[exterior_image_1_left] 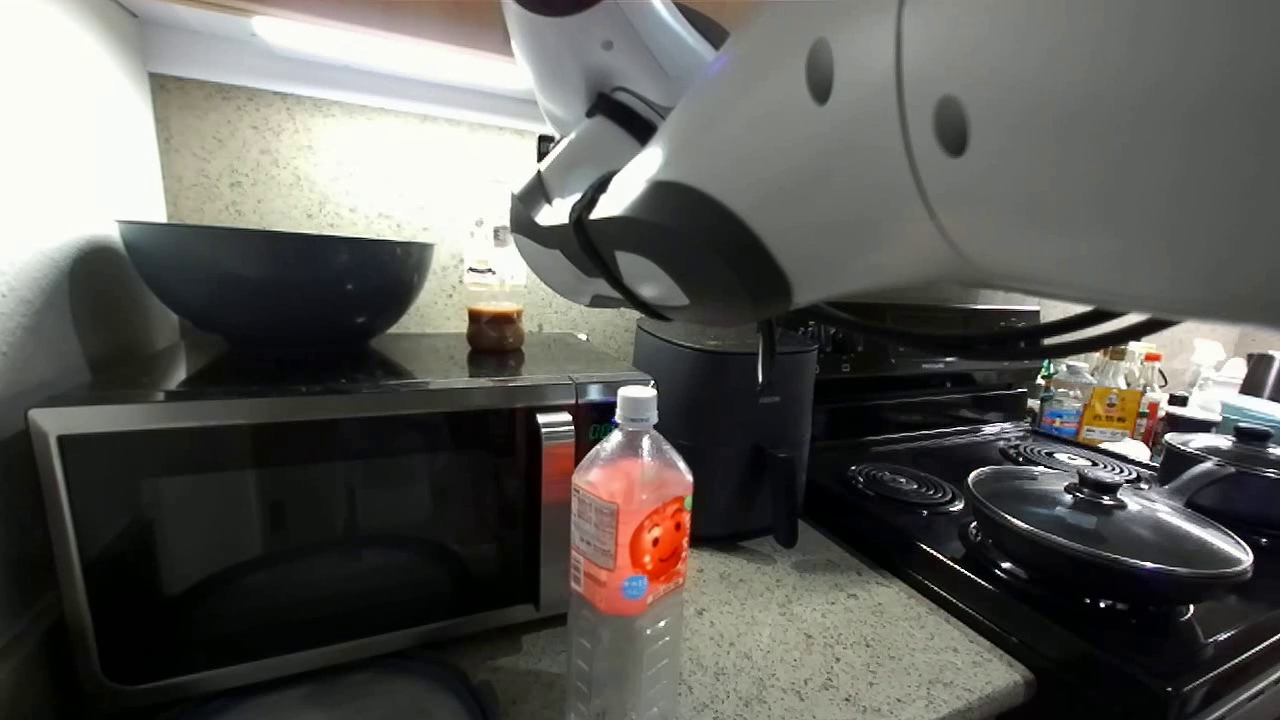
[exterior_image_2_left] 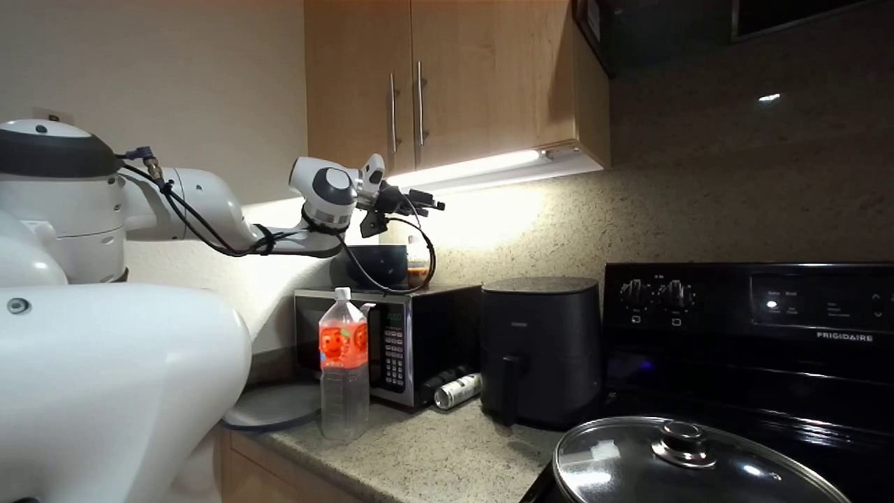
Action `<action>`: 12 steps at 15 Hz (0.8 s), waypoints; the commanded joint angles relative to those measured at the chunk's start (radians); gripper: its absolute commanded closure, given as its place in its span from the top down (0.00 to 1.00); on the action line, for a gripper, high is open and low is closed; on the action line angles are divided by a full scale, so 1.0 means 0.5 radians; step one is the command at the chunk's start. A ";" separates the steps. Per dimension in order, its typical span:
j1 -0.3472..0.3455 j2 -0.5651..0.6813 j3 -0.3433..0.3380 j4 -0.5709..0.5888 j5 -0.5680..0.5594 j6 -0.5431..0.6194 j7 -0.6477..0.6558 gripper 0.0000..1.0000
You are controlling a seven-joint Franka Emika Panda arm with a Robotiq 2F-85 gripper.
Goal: Put the right bottle on the top of the microwave
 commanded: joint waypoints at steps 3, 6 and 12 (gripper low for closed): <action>0.293 -0.122 -0.037 -0.104 -0.162 -0.361 0.050 1.00; 0.378 -0.117 -0.119 -0.105 -0.312 -0.634 0.111 1.00; 0.303 -0.182 -0.050 -0.024 -0.358 -0.556 0.110 1.00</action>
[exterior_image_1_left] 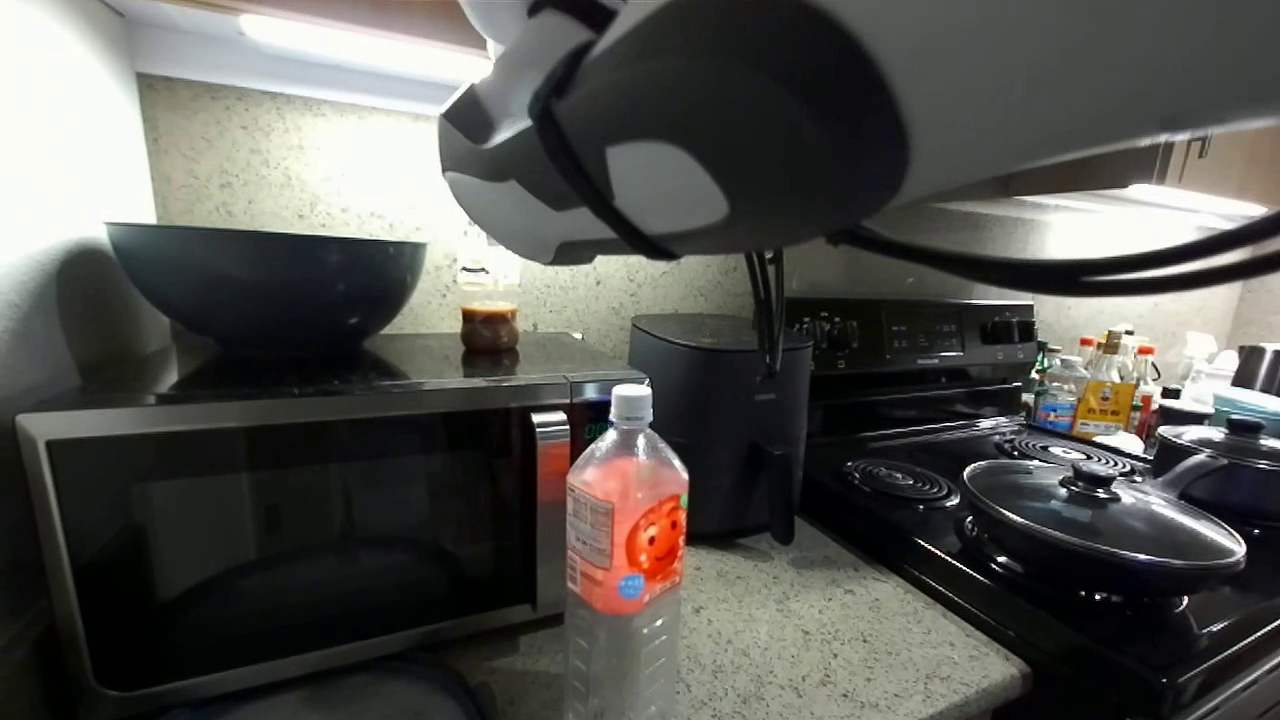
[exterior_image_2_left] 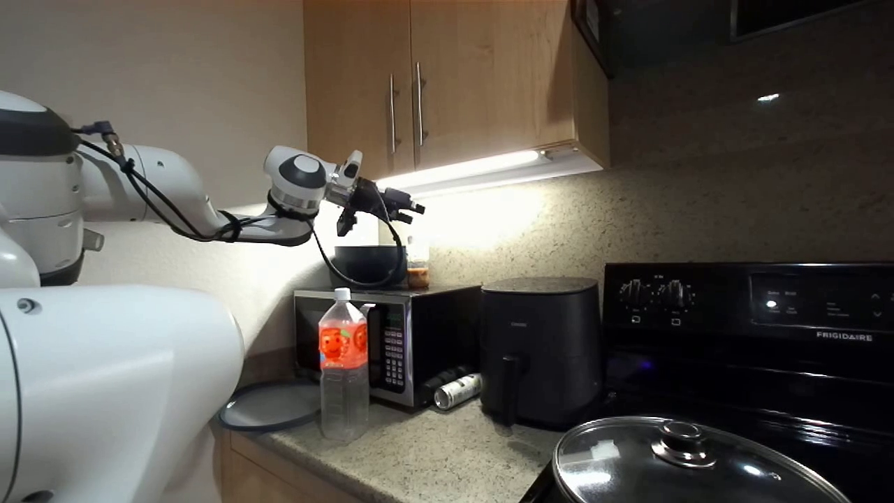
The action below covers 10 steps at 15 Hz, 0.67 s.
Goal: Put the right bottle on the top of the microwave
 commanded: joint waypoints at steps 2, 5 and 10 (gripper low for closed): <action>0.186 -0.001 -0.115 -0.135 -0.142 -0.143 0.175 1.00; 0.499 0.143 -0.343 -0.257 -0.158 -0.653 0.322 1.00; 0.688 0.185 -0.437 -0.157 -0.353 -1.263 0.544 1.00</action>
